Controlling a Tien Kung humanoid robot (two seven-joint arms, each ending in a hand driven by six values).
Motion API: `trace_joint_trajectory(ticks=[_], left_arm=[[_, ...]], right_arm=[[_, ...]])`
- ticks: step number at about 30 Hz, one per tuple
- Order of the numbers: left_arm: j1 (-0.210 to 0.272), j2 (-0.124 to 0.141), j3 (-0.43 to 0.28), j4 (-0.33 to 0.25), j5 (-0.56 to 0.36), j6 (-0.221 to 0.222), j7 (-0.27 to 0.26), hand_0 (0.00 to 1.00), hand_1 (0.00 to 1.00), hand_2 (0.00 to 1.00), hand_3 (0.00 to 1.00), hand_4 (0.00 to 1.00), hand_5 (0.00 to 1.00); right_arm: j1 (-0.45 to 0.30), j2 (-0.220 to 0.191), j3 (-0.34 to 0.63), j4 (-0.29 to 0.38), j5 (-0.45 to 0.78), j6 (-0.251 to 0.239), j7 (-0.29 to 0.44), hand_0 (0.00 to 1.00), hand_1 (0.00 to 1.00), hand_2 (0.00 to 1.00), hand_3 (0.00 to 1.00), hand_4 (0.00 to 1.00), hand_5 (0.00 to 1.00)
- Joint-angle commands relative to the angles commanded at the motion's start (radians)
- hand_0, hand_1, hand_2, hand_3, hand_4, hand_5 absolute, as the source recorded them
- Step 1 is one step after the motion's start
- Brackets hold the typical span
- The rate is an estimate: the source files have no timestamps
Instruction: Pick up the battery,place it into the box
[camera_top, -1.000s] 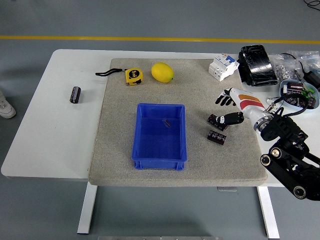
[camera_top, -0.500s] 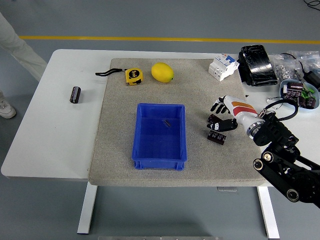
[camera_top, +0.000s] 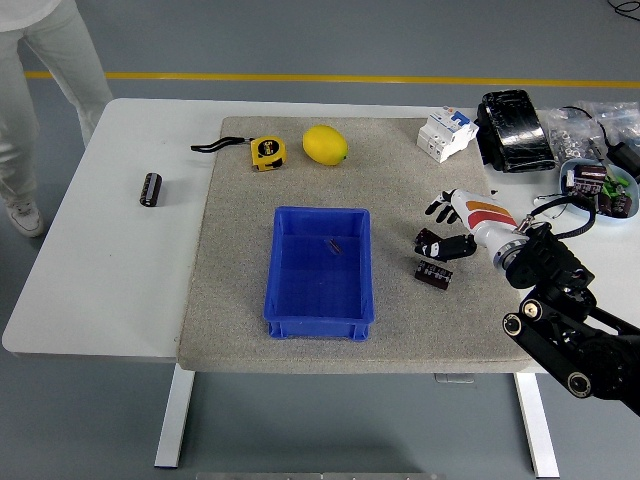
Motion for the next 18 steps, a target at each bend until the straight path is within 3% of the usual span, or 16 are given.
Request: trace_joint_trajectory(ticks=[18], left_arm=[[-0.007,-0.001,0.031,-0.003,-0.035,-0.001,0.001,0.608,0.572,0.616,0.699,0.727,0.717]], right_arm=[[0.011,0.032,-0.024,-0.088,-0.004,-0.015,-0.027,0.526,0.503,0.508,0.562,0.936,0.308]])
